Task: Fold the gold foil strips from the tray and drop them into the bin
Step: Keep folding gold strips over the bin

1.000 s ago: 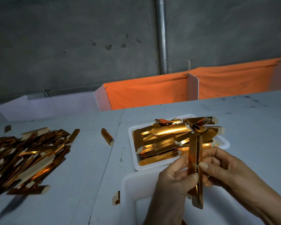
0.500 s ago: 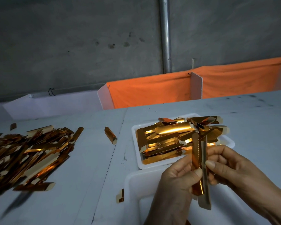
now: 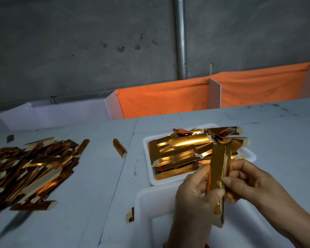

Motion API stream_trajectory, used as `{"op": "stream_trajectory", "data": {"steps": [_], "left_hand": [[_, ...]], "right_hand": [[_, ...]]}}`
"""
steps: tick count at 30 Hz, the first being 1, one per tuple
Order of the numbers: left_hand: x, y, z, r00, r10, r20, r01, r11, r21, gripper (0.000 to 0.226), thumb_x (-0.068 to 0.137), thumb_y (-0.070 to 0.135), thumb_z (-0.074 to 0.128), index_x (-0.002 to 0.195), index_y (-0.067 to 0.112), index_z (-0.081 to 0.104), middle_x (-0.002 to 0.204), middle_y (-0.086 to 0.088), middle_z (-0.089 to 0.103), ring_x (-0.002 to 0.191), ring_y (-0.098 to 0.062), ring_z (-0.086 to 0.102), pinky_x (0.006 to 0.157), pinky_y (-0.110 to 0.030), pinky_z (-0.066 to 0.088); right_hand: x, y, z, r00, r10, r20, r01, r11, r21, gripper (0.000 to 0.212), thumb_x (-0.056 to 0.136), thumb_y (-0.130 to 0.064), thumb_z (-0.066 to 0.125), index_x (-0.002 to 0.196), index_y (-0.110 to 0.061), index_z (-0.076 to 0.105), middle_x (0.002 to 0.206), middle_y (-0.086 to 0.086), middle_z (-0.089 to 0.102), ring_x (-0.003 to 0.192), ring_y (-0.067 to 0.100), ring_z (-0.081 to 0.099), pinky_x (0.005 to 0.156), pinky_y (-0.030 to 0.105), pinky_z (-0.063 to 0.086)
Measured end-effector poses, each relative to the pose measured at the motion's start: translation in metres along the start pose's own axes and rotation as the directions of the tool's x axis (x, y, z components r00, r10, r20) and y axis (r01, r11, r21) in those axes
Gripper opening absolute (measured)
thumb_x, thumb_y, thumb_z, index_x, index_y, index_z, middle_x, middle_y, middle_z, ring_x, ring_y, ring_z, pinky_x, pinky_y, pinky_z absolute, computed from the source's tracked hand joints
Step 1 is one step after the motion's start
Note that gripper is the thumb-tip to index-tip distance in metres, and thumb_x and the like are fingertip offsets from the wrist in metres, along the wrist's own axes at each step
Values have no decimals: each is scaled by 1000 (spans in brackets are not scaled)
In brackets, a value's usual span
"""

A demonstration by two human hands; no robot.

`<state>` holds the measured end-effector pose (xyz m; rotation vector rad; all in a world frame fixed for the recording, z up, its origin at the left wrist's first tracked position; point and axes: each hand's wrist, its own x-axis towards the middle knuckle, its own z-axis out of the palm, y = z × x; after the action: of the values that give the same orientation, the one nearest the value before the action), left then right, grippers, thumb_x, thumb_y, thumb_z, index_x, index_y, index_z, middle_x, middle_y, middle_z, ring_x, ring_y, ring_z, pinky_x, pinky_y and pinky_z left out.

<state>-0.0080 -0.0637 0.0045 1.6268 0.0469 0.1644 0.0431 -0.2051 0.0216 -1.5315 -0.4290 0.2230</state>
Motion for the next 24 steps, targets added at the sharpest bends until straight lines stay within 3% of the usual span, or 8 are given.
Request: {"op": "stream_trajectory", "data": {"steps": [7, 13, 19, 24], "left_hand": [[-2, 4, -4, 999, -31, -12, 31, 1000, -4, 40, 90, 12, 61, 119, 40, 57, 112, 18, 66, 102, 2, 62, 89, -28, 53], [-1, 6, -8, 997, -77, 10, 77, 996, -36, 42, 92, 9, 57, 127, 32, 54, 119, 12, 63, 108, -10, 60, 84, -24, 53], [0, 6, -9, 993, -114, 37, 118, 986, -121, 39, 91, 3, 56, 118, 31, 60, 113, 7, 68, 104, -14, 64, 82, -29, 54], [0, 6, -9, 983, -183, 5, 180, 964, -194, 34, 94, 3, 50, 108, 31, 64, 110, 4, 70, 104, -18, 65, 96, -42, 49]], "right_hand": [[0, 2, 0, 1000, -15, -8, 15, 1000, -5, 25, 71, -15, 68, 91, -2, 61, 60, 10, 59, 53, 20, 58, 53, 24, 52], [2, 2, 1, 1000, 14, 25, -15, 1000, 28, 23, 70, -16, 67, 89, -5, 63, 61, 8, 61, 53, 18, 58, 53, 28, 53], [2, 2, 1, 999, 30, 21, -31, 999, 44, 23, 70, -15, 66, 89, -3, 62, 59, 11, 59, 51, 18, 56, 52, 26, 52], [1, 3, 1, 999, 39, 24, -39, 999, 35, 26, 72, -17, 65, 92, -1, 62, 60, 10, 59, 52, 17, 56, 54, 27, 51]]}}
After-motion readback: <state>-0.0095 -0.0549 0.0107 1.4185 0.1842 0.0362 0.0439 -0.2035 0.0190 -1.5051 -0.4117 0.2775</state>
